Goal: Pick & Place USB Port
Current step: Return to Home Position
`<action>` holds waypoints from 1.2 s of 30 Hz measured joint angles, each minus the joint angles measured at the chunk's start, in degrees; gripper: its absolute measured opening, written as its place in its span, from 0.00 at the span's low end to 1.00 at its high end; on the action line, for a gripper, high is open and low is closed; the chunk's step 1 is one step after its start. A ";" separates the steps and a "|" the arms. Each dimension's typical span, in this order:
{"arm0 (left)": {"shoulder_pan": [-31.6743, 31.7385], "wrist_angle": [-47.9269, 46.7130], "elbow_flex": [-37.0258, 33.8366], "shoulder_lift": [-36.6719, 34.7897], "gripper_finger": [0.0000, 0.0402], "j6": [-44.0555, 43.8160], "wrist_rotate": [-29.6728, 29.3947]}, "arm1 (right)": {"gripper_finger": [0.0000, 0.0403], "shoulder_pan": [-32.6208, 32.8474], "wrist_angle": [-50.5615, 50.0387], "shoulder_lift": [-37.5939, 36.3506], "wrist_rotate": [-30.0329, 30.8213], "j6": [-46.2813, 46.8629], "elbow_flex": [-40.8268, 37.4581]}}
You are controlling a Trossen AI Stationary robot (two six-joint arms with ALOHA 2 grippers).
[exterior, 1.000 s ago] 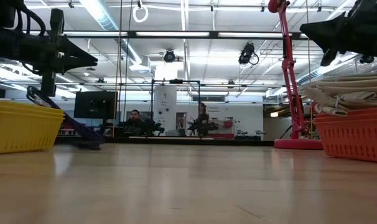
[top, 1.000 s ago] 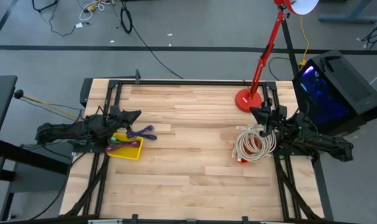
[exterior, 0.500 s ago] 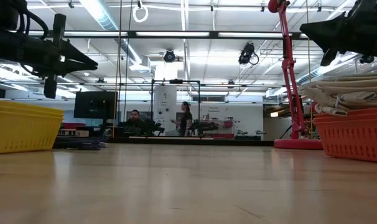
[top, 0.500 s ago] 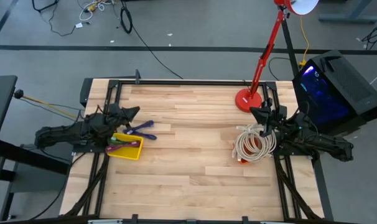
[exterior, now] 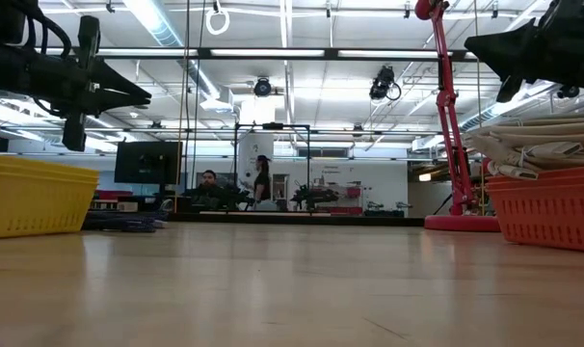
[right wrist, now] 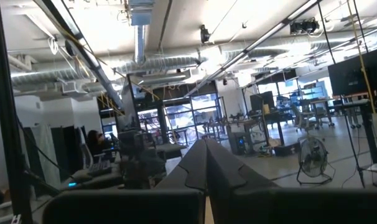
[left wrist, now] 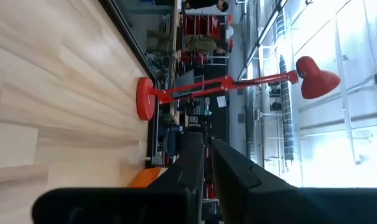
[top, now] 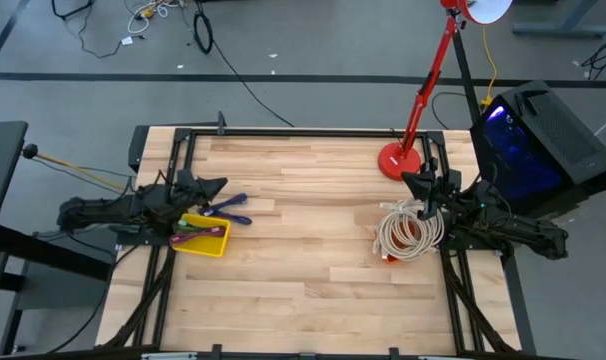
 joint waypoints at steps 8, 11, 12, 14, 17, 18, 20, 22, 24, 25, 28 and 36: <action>-1.12 -0.03 0.02 0.00 0.09 0.00 0.08 | 0.02 0.02 0.01 0.00 0.00 0.00 0.00; -1.09 -0.09 0.02 0.00 0.09 0.01 0.08 | 0.02 0.01 0.00 0.00 0.00 0.00 0.00; -1.09 -0.09 0.02 0.00 0.09 0.00 0.08 | 0.02 0.02 0.00 0.00 0.00 0.00 0.00; -1.09 -0.09 0.02 0.00 0.09 0.02 0.08 | 0.02 0.01 0.00 0.00 0.00 0.00 0.00; -1.09 -0.07 0.04 0.19 0.09 0.02 0.08 | 0.02 0.00 0.01 0.00 0.00 0.00 0.00; -1.09 -0.19 0.03 0.22 0.09 0.01 0.08 | 0.02 0.02 0.00 0.00 0.00 0.00 0.00; -1.09 -0.19 0.04 0.22 0.09 0.02 0.08 | 0.02 0.01 0.00 0.00 0.01 0.00 0.00; -1.09 -0.19 0.04 0.22 0.09 0.01 0.08 | 0.02 0.01 0.00 0.00 0.00 0.00 0.00; -1.09 -0.18 0.04 0.22 0.09 0.01 0.08 | 0.02 0.02 0.00 0.00 0.00 0.00 0.00; -1.09 -0.18 0.04 0.22 0.09 0.02 0.08 | 0.02 0.02 0.00 0.00 0.00 0.00 0.00; -1.09 -0.16 0.04 0.22 0.09 0.01 0.08 | 0.02 0.02 0.00 0.00 0.00 0.00 0.00; -1.08 -0.12 0.04 0.24 0.09 0.02 0.08 | 0.02 0.02 0.00 0.00 0.00 0.00 0.00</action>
